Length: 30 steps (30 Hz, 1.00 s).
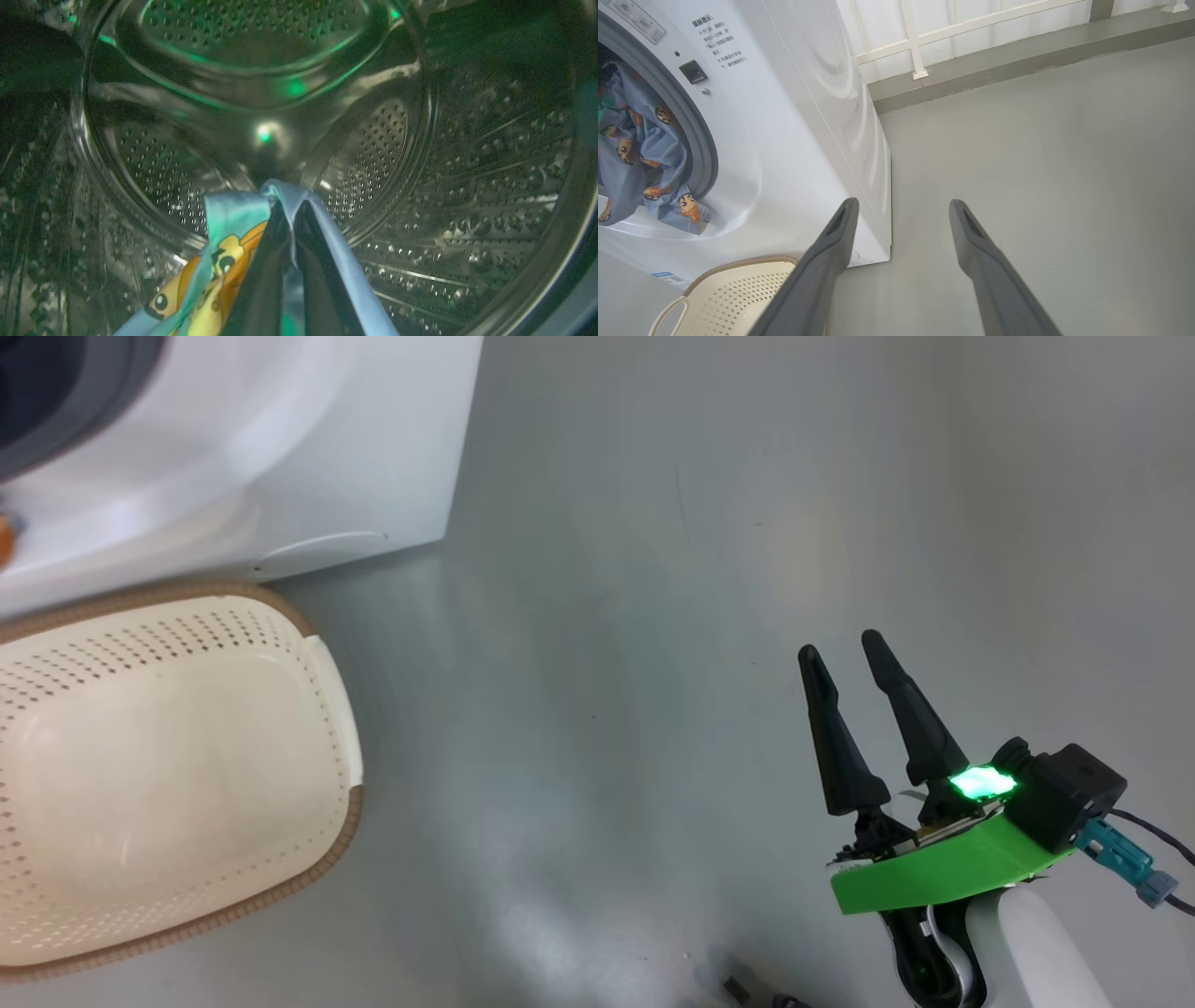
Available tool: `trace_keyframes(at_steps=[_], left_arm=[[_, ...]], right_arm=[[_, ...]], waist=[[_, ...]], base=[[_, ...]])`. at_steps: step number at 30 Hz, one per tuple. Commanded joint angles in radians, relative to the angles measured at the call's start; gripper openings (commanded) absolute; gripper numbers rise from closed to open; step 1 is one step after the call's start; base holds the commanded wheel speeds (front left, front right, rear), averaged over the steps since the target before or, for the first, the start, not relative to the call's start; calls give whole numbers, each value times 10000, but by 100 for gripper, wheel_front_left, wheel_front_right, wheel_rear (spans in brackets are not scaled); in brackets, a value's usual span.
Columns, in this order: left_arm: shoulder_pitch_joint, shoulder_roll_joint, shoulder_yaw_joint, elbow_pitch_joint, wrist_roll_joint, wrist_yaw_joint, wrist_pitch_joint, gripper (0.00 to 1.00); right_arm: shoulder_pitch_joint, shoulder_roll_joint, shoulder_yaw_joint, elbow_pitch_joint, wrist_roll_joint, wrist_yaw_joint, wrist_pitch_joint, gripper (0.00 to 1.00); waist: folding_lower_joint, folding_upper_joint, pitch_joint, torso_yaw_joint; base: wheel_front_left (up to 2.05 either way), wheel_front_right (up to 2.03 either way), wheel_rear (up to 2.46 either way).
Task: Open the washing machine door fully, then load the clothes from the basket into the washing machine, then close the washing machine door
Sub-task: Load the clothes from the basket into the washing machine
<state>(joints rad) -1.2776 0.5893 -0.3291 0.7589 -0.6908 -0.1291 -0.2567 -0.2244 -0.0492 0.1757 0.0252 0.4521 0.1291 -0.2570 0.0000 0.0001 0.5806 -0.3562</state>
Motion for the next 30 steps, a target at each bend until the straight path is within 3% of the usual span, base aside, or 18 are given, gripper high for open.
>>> trace_keyframes(at_steps=[1,6,11,12,14,15,22,30], left_arm=[[-147,552,595,-651,493,-16,-51,0],[362,376,1842,-1799,1832,-16,-51,0],[1083,63,1926,-1188,2138,-16,-51,0],[1138,42,1753,-889,2115,-16,-51,10],[1128,42,1391,-325,2018,-16,-51,45],[1094,16,1182,36,1869,-16,-51,100],[567,60,288,923,1045,-16,-51,100],[768,-31,60,852,510,-16,-51,100]], right_arm=[[-62,-11,222,-283,178,16,-48,100],[-152,-11,263,-349,276,16,-48,100],[-186,-11,317,-331,361,16,-48,100],[-188,-11,322,-323,371,16,-48,100],[-201,-11,339,-304,390,16,-48,100],[-207,-11,350,-290,396,16,-48,100],[-246,-11,386,-213,402,16,-48,100],[-274,-11,363,-178,334,16,-48,100]], waist=[[0,-1,150,-120],[0,-1,343,-186],[0,-1,389,-162],[0,-1,390,-147],[0,-1,379,-114],[0,-1,362,-98],[0,-1,229,46],[0,-1,84,218]], base=[[0,0,0],[0,0,0],[0,0,0],[0,0,0],[0,0,0],[0,0,0],[0,0,0],[0,0,0]])
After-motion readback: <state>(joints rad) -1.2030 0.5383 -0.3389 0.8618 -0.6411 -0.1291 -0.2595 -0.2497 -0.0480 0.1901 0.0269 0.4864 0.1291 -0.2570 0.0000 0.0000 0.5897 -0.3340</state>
